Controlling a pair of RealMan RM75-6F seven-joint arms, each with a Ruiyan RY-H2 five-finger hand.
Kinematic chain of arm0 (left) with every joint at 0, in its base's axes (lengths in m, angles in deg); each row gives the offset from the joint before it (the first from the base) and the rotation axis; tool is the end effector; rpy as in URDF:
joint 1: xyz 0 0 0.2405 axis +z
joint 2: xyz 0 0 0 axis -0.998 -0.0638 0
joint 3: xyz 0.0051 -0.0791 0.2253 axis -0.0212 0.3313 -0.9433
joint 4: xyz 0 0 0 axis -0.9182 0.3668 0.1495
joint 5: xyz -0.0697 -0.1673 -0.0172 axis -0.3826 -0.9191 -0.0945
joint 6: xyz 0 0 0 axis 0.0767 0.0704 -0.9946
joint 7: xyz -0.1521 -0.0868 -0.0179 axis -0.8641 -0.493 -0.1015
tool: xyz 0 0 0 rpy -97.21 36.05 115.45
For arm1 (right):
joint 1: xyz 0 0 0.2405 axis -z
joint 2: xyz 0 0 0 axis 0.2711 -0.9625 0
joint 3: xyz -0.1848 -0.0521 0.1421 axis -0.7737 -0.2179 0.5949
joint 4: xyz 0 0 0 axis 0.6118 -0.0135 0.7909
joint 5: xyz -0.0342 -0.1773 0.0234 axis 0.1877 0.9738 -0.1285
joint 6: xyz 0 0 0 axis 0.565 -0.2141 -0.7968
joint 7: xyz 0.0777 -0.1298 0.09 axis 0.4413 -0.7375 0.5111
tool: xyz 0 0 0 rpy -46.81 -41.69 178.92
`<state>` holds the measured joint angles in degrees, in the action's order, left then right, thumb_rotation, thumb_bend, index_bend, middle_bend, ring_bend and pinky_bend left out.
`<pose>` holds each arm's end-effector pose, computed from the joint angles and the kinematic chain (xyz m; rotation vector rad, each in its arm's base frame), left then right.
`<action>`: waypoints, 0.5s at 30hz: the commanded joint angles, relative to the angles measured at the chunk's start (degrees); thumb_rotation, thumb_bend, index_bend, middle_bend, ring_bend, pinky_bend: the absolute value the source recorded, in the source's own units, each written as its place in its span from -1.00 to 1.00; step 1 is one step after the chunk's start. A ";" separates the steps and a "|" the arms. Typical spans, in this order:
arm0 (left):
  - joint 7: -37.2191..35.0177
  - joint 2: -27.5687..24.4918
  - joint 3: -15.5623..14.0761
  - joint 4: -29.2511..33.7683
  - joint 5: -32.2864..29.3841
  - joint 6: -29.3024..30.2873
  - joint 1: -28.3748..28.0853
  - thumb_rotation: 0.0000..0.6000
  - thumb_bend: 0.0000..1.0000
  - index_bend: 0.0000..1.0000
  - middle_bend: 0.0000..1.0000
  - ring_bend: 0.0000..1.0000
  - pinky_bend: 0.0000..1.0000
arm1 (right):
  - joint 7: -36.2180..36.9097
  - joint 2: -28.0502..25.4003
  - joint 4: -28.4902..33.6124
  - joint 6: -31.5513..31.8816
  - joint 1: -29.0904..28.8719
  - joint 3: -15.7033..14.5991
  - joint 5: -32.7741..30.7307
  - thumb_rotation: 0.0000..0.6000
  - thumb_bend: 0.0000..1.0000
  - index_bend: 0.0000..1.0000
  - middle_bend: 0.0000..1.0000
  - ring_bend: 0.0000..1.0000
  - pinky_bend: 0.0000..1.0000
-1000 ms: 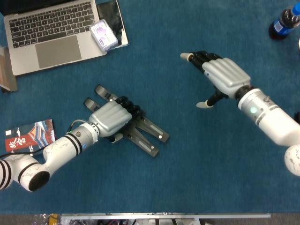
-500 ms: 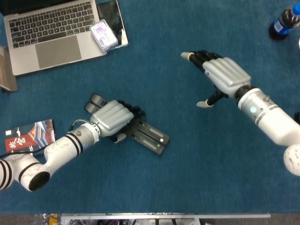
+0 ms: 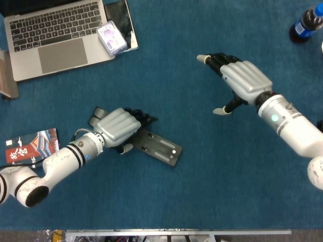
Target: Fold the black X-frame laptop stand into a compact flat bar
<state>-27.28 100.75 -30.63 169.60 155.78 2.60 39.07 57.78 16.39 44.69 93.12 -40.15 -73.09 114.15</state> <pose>-0.1394 0.2818 -0.0415 -2.4143 -0.9513 -0.6504 -0.0827 -0.3366 0.0350 1.9601 -1.3279 0.8418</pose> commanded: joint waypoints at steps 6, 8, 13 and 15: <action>-0.17 -5.05 0.34 5.79 1.29 5.64 2.59 1.00 -0.30 -1.00 -1.00 -0.99 -0.75 | 1.12 -1.74 0.47 1.11 1.88 -0.53 0.66 1.00 -1.00 -1.00 -0.84 -1.00 -0.77; -0.69 -6.64 0.42 7.24 1.95 7.93 3.76 1.00 -0.30 -1.00 -1.00 -0.99 -0.74 | 2.06 -2.42 0.51 1.64 2.87 -0.57 1.16 1.00 -1.00 -1.00 -0.84 -1.00 -0.77; -3.19 -10.15 0.27 9.22 5.05 15.78 8.04 1.00 -0.30 -1.00 -0.99 -0.98 -0.75 | 3.91 -4.33 0.41 3.60 6.26 -1.61 3.84 1.00 -1.00 -1.00 -0.84 -1.00 -0.77; -3.79 -10.64 0.16 9.12 5.82 17.33 8.96 1.00 -0.30 -1.00 -0.99 -0.98 -0.75 | 4.28 -4.54 0.39 4.11 7.04 -1.84 4.64 1.00 -1.00 -1.00 -0.84 -1.00 -0.77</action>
<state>-29.90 91.36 -30.35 178.20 160.24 17.87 46.42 61.63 12.20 45.11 96.74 -33.75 -74.60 118.15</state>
